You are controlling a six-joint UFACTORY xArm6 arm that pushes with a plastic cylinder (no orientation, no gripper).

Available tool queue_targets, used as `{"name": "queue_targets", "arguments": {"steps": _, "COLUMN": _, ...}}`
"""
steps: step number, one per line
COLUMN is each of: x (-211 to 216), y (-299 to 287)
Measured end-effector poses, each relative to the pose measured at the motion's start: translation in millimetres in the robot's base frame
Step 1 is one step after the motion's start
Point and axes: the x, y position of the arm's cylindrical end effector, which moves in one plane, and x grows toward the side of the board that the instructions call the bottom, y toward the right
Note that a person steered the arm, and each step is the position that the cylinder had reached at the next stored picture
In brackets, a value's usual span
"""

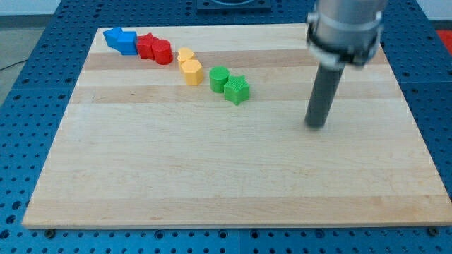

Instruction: Place yourself at the right side center of the board

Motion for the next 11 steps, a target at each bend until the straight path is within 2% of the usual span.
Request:
{"name": "queue_targets", "arguments": {"steps": 1, "x": -20, "y": -139}}
{"name": "queue_targets", "arguments": {"steps": 2, "x": -91, "y": -210}}
{"name": "queue_targets", "arguments": {"steps": 3, "x": -126, "y": -221}}
{"name": "queue_targets", "arguments": {"steps": 8, "x": -130, "y": -182}}
{"name": "queue_targets", "arguments": {"steps": 9, "x": -63, "y": -172}}
{"name": "queue_targets", "arguments": {"steps": 10, "x": 17, "y": -49}}
{"name": "queue_targets", "arguments": {"steps": 11, "x": -27, "y": 79}}
